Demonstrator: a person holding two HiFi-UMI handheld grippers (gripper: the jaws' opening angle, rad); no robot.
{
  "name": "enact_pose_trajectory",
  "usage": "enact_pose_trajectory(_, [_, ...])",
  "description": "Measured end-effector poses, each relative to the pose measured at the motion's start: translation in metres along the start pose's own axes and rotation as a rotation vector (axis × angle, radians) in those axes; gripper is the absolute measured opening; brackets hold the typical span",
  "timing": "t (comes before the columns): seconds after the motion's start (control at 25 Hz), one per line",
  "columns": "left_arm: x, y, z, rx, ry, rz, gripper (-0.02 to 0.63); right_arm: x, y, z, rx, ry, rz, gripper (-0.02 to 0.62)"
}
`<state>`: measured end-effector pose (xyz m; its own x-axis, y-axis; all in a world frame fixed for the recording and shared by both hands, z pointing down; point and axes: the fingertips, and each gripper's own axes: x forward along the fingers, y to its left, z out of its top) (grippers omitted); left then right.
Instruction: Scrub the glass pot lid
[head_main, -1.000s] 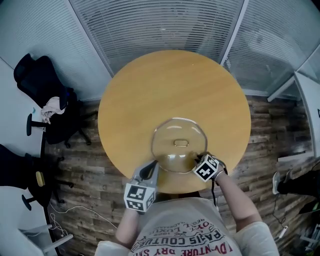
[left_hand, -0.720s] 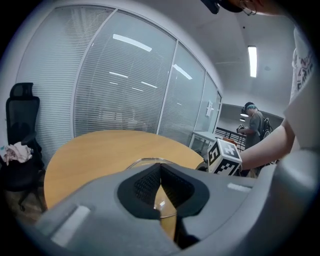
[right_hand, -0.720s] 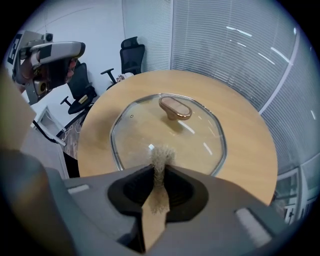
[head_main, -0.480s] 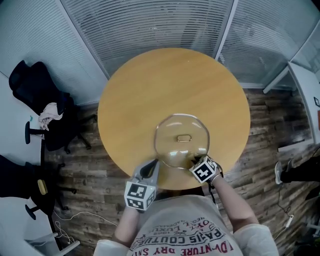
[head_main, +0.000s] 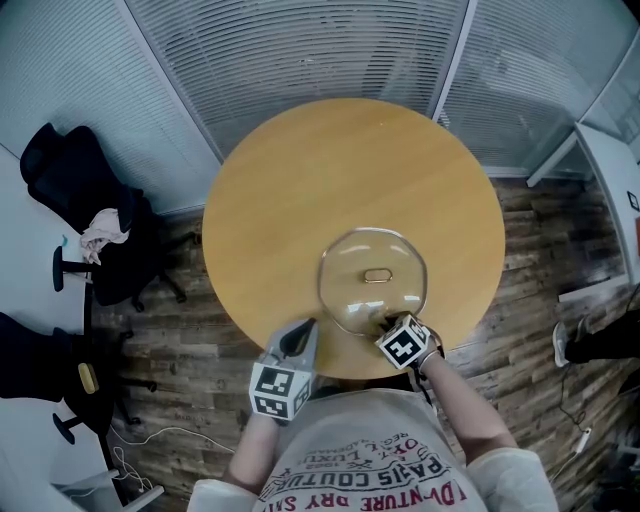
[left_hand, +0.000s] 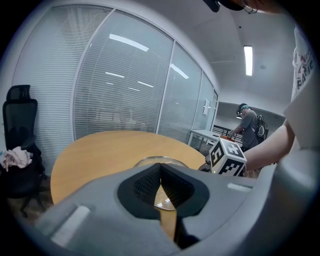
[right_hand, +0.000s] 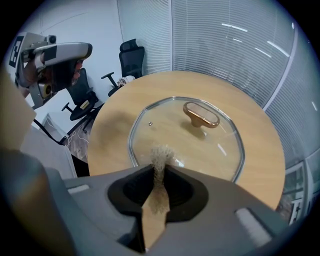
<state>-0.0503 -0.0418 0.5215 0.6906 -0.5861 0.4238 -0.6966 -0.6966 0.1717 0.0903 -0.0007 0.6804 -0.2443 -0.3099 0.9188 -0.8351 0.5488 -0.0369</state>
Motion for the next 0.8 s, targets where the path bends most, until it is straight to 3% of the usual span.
enact_pose_trajectory(0.56, [-0.01, 0.019, -0.004, -0.027, 0.003, 0.044, 0.008, 0.009, 0.04, 0.02, -0.01, -0.035, 0.101, 0.064])
enact_pose_trajectory(0.8, [-0.005, 0.019, 0.0, -0.036, -0.011, 0.056, 0.008, -0.005, 0.021, 0.022, 0.058, -0.092, 0.054, 0.063])
